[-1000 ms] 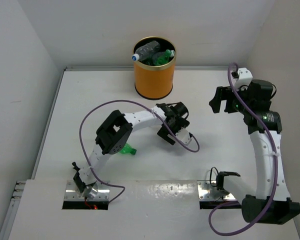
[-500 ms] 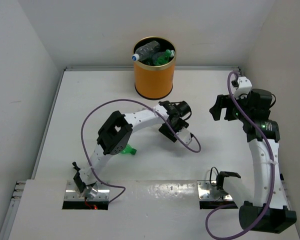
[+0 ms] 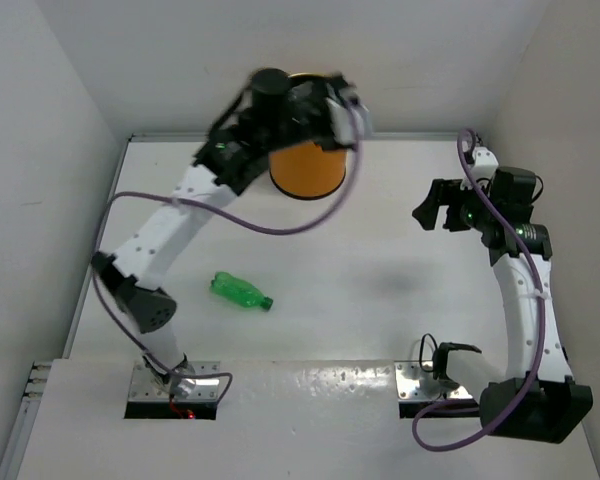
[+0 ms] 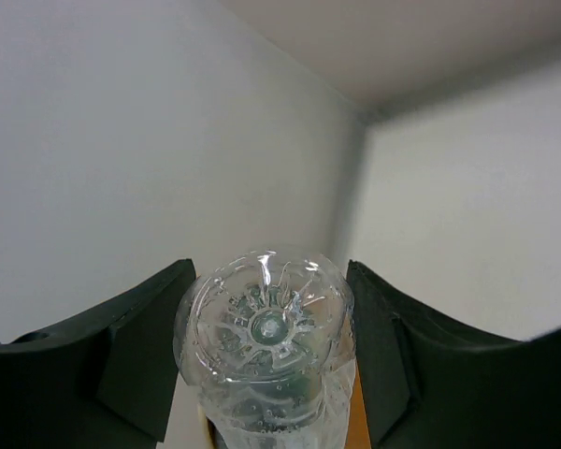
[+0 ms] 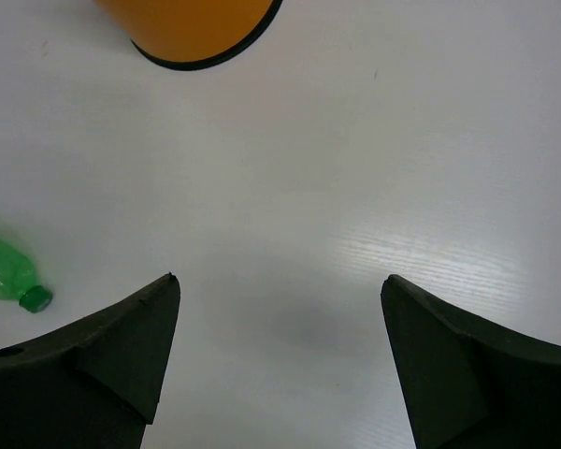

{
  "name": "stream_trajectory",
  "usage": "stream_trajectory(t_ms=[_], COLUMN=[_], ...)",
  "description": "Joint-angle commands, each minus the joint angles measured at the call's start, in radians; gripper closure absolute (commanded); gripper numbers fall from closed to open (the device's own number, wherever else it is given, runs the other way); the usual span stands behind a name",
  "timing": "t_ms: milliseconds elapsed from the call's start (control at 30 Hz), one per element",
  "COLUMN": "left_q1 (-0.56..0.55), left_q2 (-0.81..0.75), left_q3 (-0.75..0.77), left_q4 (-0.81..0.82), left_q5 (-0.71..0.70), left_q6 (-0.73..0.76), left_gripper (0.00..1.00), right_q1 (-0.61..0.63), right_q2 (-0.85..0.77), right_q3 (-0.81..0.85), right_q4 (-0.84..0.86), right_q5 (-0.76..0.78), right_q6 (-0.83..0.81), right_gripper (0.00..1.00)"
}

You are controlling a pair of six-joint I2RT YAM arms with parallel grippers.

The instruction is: Put the plastic bottles in the bin

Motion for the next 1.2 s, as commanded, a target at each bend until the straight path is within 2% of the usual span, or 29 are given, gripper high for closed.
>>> stream_trajectory(t_ms=[0, 67, 100, 133, 167, 200, 267, 300, 367, 433, 533, 567, 733, 900, 1067, 1167], left_q1=[0.158, 0.201, 0.224, 0.273, 0.297, 0.318, 0.376, 0.39, 0.413, 0.426, 0.426, 0.426, 0.436, 0.436, 0.407, 0.393], left_q2=[-0.123, -0.136, -0.12, -0.078, -0.077, -0.009, 0.083, 0.185, 0.277, 0.347, 0.348, 0.323, 0.305, 0.305, 0.315, 0.286], left_q3=[-0.119, -0.162, -0.163, -0.163, -0.146, -0.12, 0.033, 0.096, 0.267, 0.323, 0.272, 0.212, 0.098, 0.075, 0.095, 0.043], left_q4=[0.52, 0.753, 0.817, 0.913, 0.947, 0.968, 0.968, 0.956, 0.927, 0.908, 0.882, 0.882, 0.759, 0.644, 0.454, 0.435], left_q5=[0.154, 0.133, 0.133, 0.133, 0.117, 0.117, 0.135, 0.145, 0.156, 0.156, 0.145, 0.145, 0.145, 0.097, 0.022, -0.041], left_q6=[-0.396, -0.561, -0.616, -0.734, -0.735, -0.849, -0.945, -1.032, -1.105, -1.152, -1.124, -1.113, -1.033, -0.958, -0.806, -0.763], left_gripper=[1.0, 1.0, 1.0, 1.0, 1.0, 1.0, 1.0, 1.0, 1.0, 1.0, 1.0, 1.0, 1.0, 1.0, 1.0, 1.0], right_q1=[-0.006, -0.006, -0.008, -0.006, -0.006, -0.006, -0.006, -0.008, -0.008, -0.008, -0.009, -0.009, -0.008, -0.008, -0.008, -0.008], right_q2=[0.032, 0.058, 0.064, 0.082, 0.088, 0.096, 0.113, 0.119, 0.131, 0.138, 0.136, 0.136, 0.124, 0.128, 0.133, 0.131], right_q3=[0.057, 0.071, 0.075, 0.089, 0.094, 0.105, 0.112, 0.118, 0.134, 0.137, 0.138, 0.131, 0.103, 0.109, 0.111, 0.109], right_q4=[0.067, 0.068, 0.07, 0.068, 0.068, 0.071, 0.074, 0.076, 0.07, 0.068, 0.065, 0.061, 0.067, 0.064, 0.067, 0.059], right_q5=[-0.063, -0.067, -0.069, -0.069, -0.069, -0.07, -0.063, -0.058, -0.047, -0.026, -0.007, 0.0, 0.013, 0.016, 0.013, 0.014], right_q6=[0.041, 0.041, 0.041, 0.043, 0.04, 0.036, 0.032, 0.03, 0.033, 0.024, 0.015, 0.015, 0.029, 0.027, 0.02, 0.024], right_gripper=[0.14, 0.14, 0.15, 0.15, 0.15, 0.15, 0.15, 0.15, 0.15, 0.15, 0.15, 0.15, 0.15, 0.15, 0.15, 0.15])
